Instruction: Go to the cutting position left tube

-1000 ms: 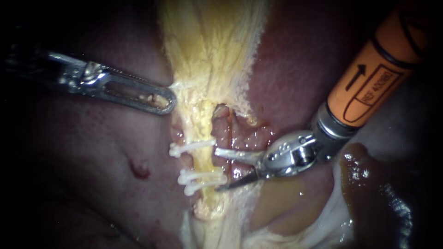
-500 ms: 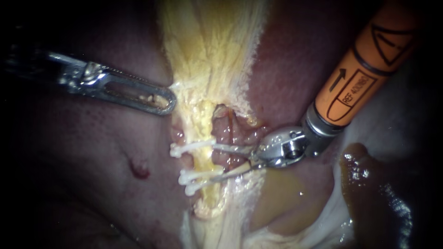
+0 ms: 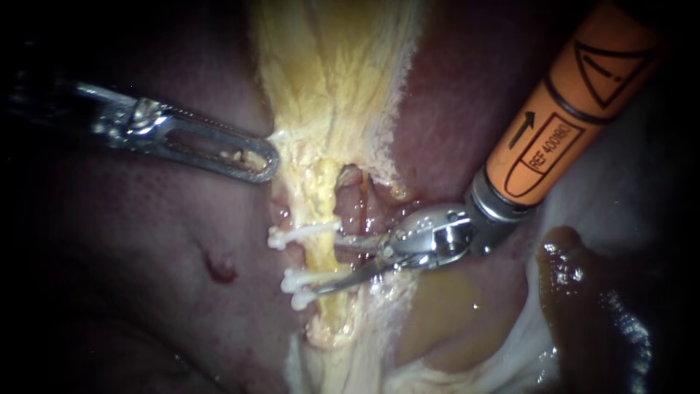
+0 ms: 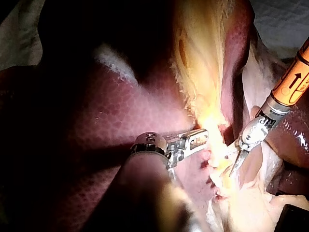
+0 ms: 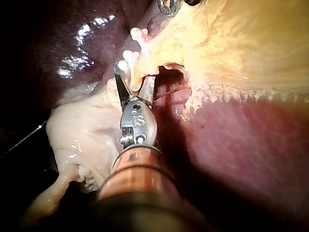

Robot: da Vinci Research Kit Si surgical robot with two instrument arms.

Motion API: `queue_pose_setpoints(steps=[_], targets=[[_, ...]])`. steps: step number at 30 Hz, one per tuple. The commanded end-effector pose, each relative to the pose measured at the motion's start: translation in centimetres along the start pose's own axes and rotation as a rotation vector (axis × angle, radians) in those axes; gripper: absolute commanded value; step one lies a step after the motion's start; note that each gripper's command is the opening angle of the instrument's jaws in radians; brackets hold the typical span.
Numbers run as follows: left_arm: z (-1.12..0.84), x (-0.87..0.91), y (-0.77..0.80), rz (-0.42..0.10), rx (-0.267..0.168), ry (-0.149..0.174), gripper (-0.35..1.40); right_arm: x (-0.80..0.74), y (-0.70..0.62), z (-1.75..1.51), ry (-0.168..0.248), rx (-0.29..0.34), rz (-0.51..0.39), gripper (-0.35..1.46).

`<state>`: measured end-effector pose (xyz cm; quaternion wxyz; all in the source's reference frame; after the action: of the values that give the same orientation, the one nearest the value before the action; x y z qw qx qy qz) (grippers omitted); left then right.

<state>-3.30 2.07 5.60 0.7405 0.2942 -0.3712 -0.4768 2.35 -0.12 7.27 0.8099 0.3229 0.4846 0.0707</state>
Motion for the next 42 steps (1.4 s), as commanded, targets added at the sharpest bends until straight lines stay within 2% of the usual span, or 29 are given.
queue_pose_setpoints(steps=[1,8,16,24,35,42], targets=[[0.01,0.0,0.01,0.0,0.0,0.0,-0.35,0.01,0.0,0.03,-0.001,0.012,-0.002,1.44],[0.03,0.0,0.0,0.0,-0.002,-0.001,-0.35,0.09,0.04,0.16,0.029,0.04,0.005,1.44],[0.07,0.0,-0.01,-0.001,-0.004,-0.002,-0.35,0.16,0.1,0.34,0.082,0.081,0.019,1.42],[0.07,0.0,-0.01,-0.001,-0.003,-0.002,-0.35,0.21,0.16,0.45,0.105,0.063,0.014,1.42],[0.06,-0.02,0.02,-0.001,-0.002,-0.001,-0.35,0.29,0.09,0.48,0.149,0.074,0.014,1.42],[0.06,-0.02,0.03,-0.001,-0.001,-0.001,-0.35,0.38,-0.06,0.48,0.167,0.116,0.007,1.42]])
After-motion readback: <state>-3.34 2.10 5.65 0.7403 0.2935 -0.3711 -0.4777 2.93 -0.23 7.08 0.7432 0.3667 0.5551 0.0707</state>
